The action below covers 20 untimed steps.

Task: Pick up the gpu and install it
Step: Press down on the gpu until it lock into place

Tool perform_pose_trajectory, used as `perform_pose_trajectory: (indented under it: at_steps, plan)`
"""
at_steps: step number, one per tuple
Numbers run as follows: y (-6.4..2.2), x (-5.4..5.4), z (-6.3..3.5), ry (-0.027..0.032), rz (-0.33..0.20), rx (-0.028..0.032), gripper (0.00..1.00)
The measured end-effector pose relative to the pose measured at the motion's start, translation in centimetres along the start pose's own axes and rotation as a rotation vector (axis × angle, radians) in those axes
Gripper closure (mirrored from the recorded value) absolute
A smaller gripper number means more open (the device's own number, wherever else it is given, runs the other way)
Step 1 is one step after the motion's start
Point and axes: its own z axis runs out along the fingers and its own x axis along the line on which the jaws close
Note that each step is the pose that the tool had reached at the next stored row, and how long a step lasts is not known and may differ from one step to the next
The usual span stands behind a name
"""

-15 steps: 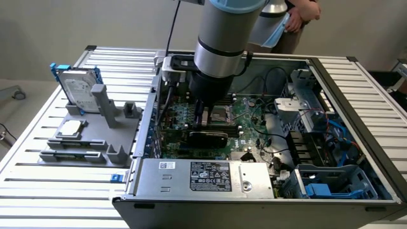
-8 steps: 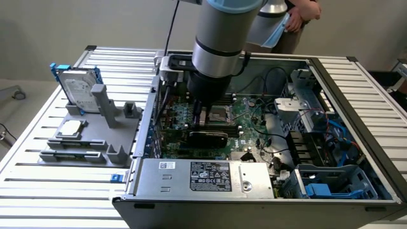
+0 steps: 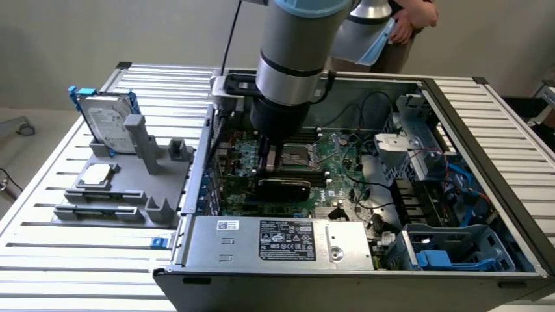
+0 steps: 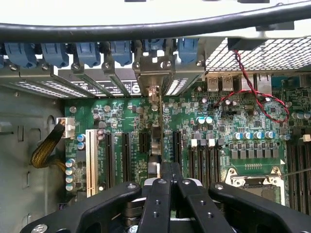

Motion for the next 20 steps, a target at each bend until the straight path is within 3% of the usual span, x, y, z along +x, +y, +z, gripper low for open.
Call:
perform_pose_trajectory:
  at_steps: [5, 9, 20]
  plan:
    - [0.24, 0.0, -0.18, -0.002, 0.004, 0.0003, 0.89]
    - [0.38, 0.0, -1.17, -0.0023, 0.006, 0.0001, 0.89]
    - [1.04, -0.2, -5.79, -0.0025, 0.007, -0.0003, 0.89]
